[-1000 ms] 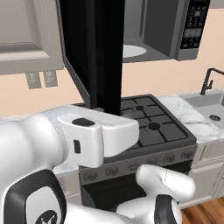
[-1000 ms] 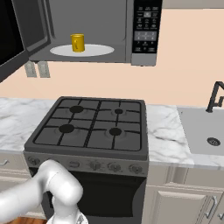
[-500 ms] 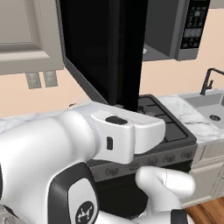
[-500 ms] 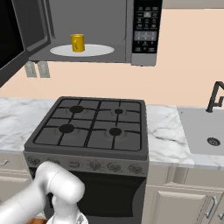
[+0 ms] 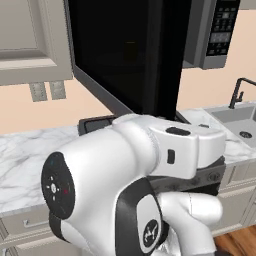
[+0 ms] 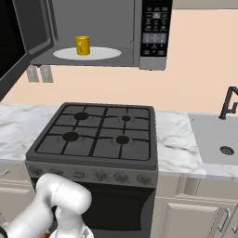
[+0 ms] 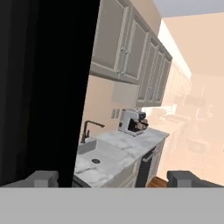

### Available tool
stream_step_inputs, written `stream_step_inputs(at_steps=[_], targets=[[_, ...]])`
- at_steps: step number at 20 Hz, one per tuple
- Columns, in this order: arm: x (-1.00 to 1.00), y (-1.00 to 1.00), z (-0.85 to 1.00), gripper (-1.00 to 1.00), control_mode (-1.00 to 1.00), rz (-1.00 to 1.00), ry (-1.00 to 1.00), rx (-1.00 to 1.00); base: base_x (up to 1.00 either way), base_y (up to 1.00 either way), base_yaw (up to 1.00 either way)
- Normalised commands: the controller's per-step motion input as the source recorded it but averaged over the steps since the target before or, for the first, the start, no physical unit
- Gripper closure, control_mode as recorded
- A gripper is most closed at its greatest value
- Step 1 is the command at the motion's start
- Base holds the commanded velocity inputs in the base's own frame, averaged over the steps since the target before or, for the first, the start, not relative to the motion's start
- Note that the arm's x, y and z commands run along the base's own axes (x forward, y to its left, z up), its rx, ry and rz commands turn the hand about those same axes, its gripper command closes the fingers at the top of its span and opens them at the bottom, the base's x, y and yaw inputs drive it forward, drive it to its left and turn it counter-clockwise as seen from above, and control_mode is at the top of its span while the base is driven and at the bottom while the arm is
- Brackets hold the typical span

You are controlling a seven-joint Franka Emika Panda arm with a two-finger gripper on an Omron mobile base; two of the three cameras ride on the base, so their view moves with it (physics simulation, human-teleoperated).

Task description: Pick the mug from the counter and place it inside the microwave. Then close the microwave.

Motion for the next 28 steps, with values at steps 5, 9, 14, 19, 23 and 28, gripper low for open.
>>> stream_step_inputs(at_steps=[5,9,14,19,23,28], targets=[[0.04,-0.38,0.0,-1.0,-1.0,0.01,0.1,0.0,0.0,0.0,0.0],[0.11,-0.41,0.0,-1.0,-1.0,0.02,0.12,0.0,0.0,0.0,0.0],[0.15,-0.41,0.0,-1.0,-1.0,0.02,0.11,0.0,0.0,0.0,0.0],[0.28,-0.41,0.0,-1.0,-1.0,0.03,0.07,0.0,0.0,0.0,0.0],[0.48,-0.45,0.0,-1.0,-1.0,0.05,0.01,0.0,0.0,0.0,0.0],[0.55,-0.42,0.0,-1.0,-1.0,0.06,0.0,0.0,0.0,0.0,0.0]])
